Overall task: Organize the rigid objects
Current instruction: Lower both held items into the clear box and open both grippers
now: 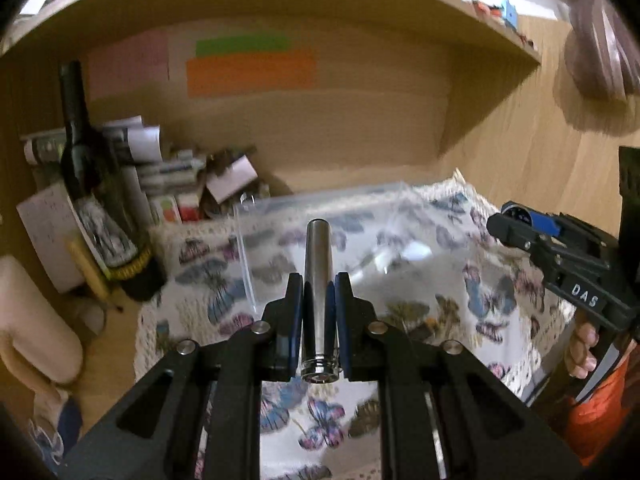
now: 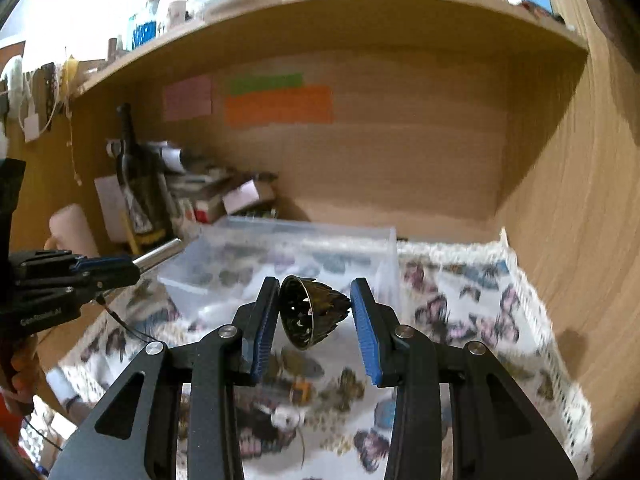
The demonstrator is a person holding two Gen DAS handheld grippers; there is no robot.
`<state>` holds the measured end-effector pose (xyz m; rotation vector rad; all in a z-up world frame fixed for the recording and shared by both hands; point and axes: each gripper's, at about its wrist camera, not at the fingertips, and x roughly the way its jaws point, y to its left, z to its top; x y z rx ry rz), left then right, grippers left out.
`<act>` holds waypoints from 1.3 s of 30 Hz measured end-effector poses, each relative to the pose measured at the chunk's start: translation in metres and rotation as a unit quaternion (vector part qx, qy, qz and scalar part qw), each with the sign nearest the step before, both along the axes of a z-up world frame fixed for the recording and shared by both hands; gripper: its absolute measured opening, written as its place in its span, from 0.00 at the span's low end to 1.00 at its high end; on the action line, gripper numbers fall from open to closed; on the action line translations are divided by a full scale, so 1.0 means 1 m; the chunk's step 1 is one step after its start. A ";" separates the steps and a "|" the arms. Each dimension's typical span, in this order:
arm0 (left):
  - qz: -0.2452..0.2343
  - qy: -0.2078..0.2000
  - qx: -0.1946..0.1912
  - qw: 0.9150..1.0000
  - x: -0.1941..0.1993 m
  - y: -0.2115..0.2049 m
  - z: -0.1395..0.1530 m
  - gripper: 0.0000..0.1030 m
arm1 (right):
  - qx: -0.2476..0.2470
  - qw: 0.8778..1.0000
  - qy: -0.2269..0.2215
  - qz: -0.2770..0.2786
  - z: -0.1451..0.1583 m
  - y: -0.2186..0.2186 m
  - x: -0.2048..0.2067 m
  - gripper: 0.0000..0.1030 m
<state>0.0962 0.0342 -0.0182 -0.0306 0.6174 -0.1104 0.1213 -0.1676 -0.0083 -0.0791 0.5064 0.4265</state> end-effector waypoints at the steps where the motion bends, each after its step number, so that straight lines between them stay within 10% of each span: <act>1: 0.002 -0.004 -0.003 1.000 0.004 0.002 0.005 0.14 | -0.002 1.000 -0.005 -0.001 0.004 0.002 0.004 0.33; 13: 0.016 -0.029 -0.002 0.999 0.053 0.013 0.033 0.14 | -0.001 1.000 -0.011 -0.010 0.017 0.012 0.055 0.33; 39: -0.017 0.113 0.002 0.993 0.142 0.003 -0.073 0.14 | -0.095 0.987 0.129 -0.027 -0.071 0.039 0.147 0.33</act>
